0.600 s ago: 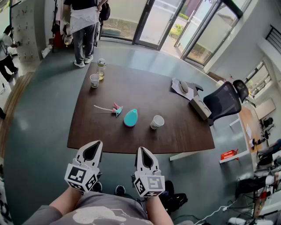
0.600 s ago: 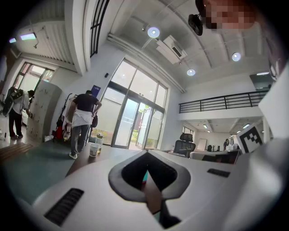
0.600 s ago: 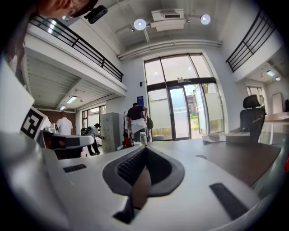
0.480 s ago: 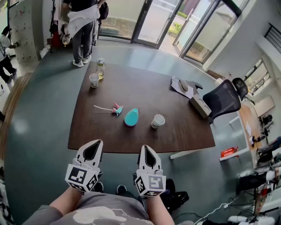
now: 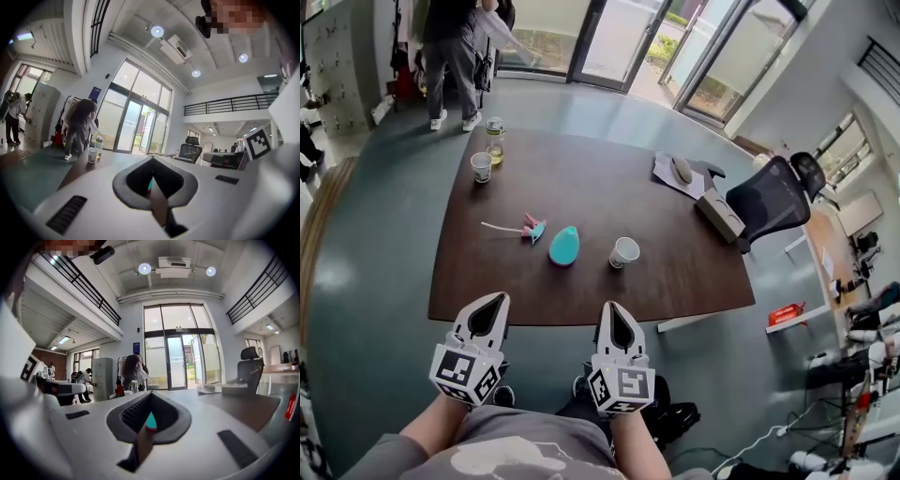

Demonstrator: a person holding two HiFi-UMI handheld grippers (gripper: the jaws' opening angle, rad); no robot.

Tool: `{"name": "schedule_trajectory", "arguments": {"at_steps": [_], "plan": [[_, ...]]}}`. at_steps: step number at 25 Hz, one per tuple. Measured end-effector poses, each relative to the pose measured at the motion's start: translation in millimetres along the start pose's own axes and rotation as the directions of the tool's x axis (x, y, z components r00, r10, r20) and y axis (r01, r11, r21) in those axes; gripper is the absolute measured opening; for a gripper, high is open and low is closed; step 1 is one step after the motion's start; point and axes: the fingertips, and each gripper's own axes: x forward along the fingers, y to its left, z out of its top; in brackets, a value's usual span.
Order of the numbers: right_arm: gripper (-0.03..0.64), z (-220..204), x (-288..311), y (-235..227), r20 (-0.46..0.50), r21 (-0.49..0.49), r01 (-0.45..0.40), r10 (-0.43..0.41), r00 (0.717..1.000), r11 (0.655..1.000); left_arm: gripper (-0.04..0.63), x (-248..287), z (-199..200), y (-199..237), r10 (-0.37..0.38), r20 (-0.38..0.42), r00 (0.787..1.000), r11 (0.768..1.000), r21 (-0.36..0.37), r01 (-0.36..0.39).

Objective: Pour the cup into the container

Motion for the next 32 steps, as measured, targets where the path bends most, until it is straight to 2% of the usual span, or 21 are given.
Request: {"name": "schedule_trajectory", "arguments": {"at_steps": [14, 21, 27, 32], "plan": [[-0.012, 1.7, 30.5, -148.1, -0.013, 0.019, -0.141, 0.141, 0.99, 0.99, 0.008, 95.0, -18.8, -90.6, 0.174, 0.017, 0.985, 0.985, 0.005, -0.174], [-0.012, -3.8, 21.6, -206.6, -0.03, 0.028, -0.203, 0.204, 0.979, 0.979, 0.006, 116.6, -26.8, -131.5, 0.269, 0.029, 0.963, 0.963, 0.007, -0.269], [-0.012, -8.9, 21.9, -226.5, -0.029, 0.044, -0.223, 0.224, 0.974, 0.974, 0.006, 125.4, -31.4, -155.7, 0.287, 0.029, 0.958, 0.958, 0.017, -0.287], [-0.012, -9.7, 25.5, -218.6, -0.034, 0.052, -0.227, 0.229, 0.973, 0.973, 0.006, 126.8, -29.5, -148.0, 0.286, 0.024, 0.958, 0.958, 0.023, -0.287]]}}
